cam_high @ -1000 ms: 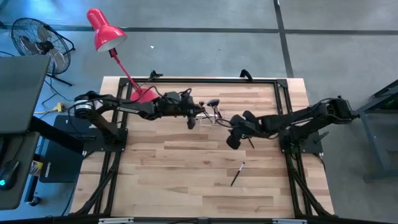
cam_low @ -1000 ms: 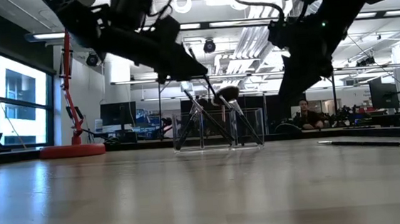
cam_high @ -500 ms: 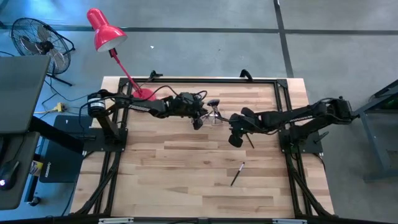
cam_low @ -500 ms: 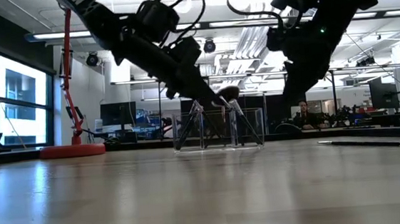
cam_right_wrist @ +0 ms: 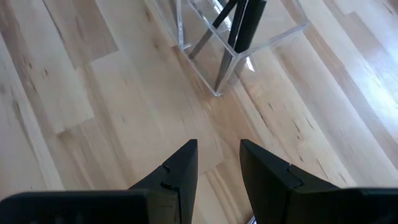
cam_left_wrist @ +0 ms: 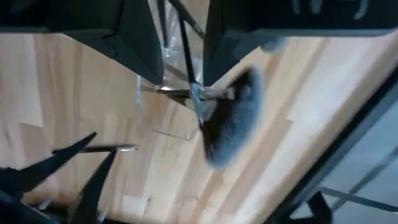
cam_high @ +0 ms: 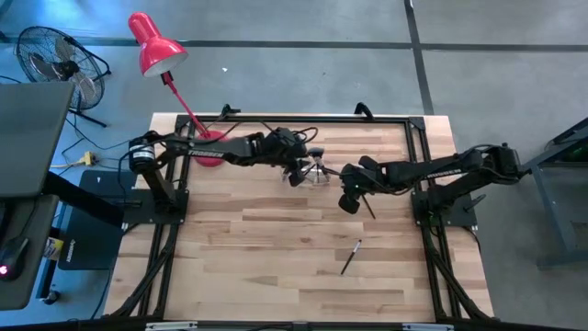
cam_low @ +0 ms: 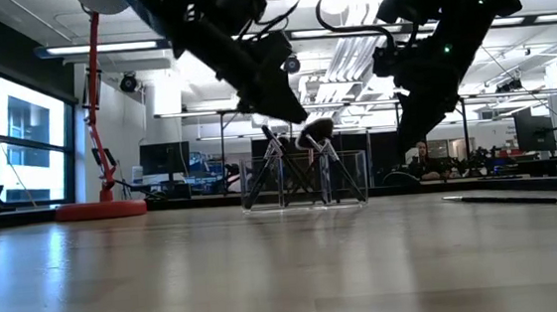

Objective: Pick & Place Makeup Supplies
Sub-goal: Put the makeup brush into the transparent organizer

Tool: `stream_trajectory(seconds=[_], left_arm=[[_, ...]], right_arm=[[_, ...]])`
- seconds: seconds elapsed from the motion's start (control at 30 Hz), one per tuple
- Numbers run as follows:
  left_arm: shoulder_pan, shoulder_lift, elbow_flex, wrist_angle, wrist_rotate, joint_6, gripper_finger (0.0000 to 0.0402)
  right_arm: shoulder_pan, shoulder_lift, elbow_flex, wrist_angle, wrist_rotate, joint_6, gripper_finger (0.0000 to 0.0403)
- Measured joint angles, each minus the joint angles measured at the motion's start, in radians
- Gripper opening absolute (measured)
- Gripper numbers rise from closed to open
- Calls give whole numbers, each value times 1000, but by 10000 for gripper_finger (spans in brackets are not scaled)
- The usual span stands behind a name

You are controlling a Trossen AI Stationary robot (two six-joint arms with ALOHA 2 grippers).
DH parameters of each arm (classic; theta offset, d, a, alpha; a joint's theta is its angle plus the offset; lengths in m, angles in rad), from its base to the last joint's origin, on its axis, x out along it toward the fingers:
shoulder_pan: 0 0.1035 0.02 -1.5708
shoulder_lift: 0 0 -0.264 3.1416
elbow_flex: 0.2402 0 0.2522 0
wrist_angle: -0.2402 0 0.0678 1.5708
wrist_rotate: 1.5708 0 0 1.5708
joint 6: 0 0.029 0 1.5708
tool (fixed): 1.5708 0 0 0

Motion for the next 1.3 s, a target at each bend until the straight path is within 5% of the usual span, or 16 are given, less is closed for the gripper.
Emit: stream_trajectory(seconds=[0.23, 0.4, 0.63, 0.83, 1.3], left_arm=[[0, 0, 172, -219, -26, 12, 128], [0, 0, 289, -359, 65, 31, 129], [0, -1, 307, -475, 125, 39, 129], [0, -1, 306, -579, 195, 39, 129], [-20, -1, 306, -711, 175, 122, 129]], right_arm=[[-7, 0, 0, 18, 6, 2, 114], [-7, 0, 0, 71, 1, 6, 114], [-7, 0, 0, 120, 4, -19, 114], [-7, 0, 3, 82, 77, 129, 112], [21, 0, 107, -22, 106, 376, 7]])
